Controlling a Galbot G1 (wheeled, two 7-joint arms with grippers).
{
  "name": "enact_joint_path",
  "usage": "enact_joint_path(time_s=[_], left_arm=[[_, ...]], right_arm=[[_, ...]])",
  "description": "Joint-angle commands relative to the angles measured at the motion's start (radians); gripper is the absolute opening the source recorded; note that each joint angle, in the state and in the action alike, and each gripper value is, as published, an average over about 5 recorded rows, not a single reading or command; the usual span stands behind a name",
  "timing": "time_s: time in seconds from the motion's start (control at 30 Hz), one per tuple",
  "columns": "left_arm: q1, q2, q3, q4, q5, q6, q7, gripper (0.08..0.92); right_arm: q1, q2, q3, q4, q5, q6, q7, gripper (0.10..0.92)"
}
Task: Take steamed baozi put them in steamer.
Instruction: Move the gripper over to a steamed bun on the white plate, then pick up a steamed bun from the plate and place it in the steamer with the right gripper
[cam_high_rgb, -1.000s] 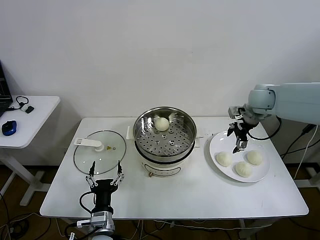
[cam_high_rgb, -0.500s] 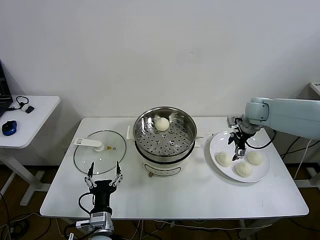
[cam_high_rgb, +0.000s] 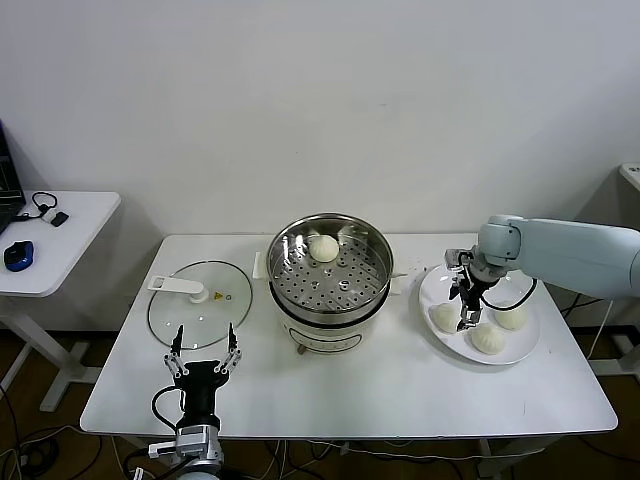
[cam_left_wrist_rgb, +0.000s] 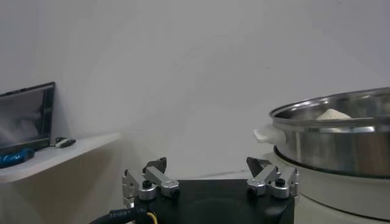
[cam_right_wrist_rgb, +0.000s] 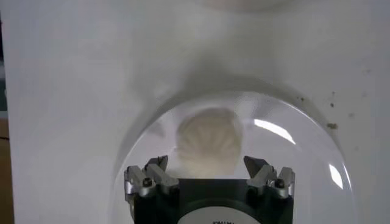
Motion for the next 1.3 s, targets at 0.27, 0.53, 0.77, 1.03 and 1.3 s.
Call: enact_joint_path(time_s=[0.27,0.53,0.77,1.03,1.3], left_arm=[[-0.001,-0.049,0.001,-0.003,0.002,-0.001,-0.001,0.823],[0.0,-0.049,0.004,-0.003,0.003,-0.004,-0.002,0.823],[0.001,-0.049,0.007,-0.007,0.004,-0.005,-0.002,0.823],[0.001,-0.049,0.016,-0.011,0.009,-0.005,-0.001,0.823],[0.001,-0.049,0.028,-0.001,0.02,-0.013,0.001,0.823]], right_arm=[[-0.065,0.013,0.057,-0.046,-0.027,0.006,-0.001,0.823],[-0.057,0.013,0.054,-0.045,-0.036,0.005,0.002,0.708],[-0.005,0.004,0.028,-0.003,-0.032,0.003,-0.001,0.59],[0.321,0.001,-0.149,0.191,0.082,-0.006,-0.026,0.593],[0.634,0.073,-0.253,0.333,0.242,-0.01,-0.078,0.586]])
